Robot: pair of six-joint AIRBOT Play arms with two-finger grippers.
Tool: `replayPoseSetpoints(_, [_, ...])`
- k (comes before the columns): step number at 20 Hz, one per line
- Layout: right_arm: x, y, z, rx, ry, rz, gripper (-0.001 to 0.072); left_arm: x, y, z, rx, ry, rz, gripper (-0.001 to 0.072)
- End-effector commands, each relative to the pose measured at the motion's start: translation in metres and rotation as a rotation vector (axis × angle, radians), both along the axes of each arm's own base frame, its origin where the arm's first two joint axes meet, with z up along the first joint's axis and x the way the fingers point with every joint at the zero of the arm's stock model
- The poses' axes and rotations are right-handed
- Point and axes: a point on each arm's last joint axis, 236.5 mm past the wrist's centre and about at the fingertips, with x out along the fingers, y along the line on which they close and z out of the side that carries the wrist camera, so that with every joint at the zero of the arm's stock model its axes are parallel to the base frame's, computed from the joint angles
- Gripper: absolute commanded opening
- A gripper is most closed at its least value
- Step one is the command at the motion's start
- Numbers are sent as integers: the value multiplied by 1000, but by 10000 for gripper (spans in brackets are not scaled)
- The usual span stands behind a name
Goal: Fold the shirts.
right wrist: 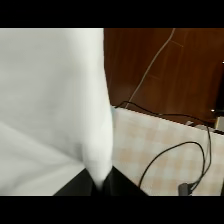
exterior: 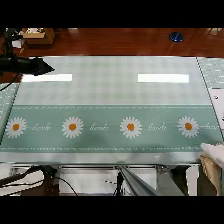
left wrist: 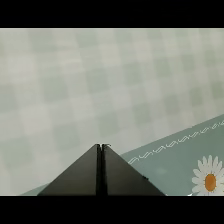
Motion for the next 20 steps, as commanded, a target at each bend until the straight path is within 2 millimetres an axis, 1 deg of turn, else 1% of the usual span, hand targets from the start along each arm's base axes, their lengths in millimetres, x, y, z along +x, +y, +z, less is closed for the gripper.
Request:
replayPoseSetpoints(1, [-34,5,22,-81,99,-105,26,3,12,-2,4,-5,24,21])
replayPoseSetpoints(3, [-42,6,28,-99,127,-132,26,4,22,-2,5,-5,44,21])
replayPoseSetpoints(5, [-44,7,29,-101,132,-141,26,4,30,-2,16,-15,49,21])
replayPoseSetpoints(7, [-51,10,29,-99,134,-176,28,5,37,-2,16,-15,64,21])
replayPoseSetpoints(8, [-56,11,30,-105,136,-200,78,5,40,-2,16,-16,70,21])
replayPoseSetpoints(10, [-65,11,33,-128,136,-240,484,5,44,-2,26,-26,66,21])
replayPoseSetpoints(11, [-68,10,35,-143,139,-252,536,5,45,-2,26,-26,68,22])
replayPoseSetpoints(13, [-70,3,41,-183,140,-252,540,5,45,-2,30,-29,63,22])
replayPoseSetpoints(14, [-68,-4,44,-211,138,-232,540,5,45,-2,30,-29,63,21])
replayPoseSetpoints(15, [-60,-16,48,-252,115,-185,538,5,45,-2,29,-29,63,21])
replayPoseSetpoints(16, [-44,-32,49,-292,69,-113,536,5,44,-2,30,-29,62,21])
replayPoseSetpoints(17, [-13,-52,50,-340,-25,-1,531,5,44,-2,30,-29,61,21])
replayPoseSetpoints(18, [29,-70,53,-393,-155,134,531,5,42,-1,26,-29,59,22])
replayPoseSetpoints(19, [85,-82,59,-438,-334,290,530,6,39,1,8,-35,58,23])
replayPoseSetpoints(20, [139,-83,63,-437,-518,423,529,9,31,9,-31,-58,47,46])
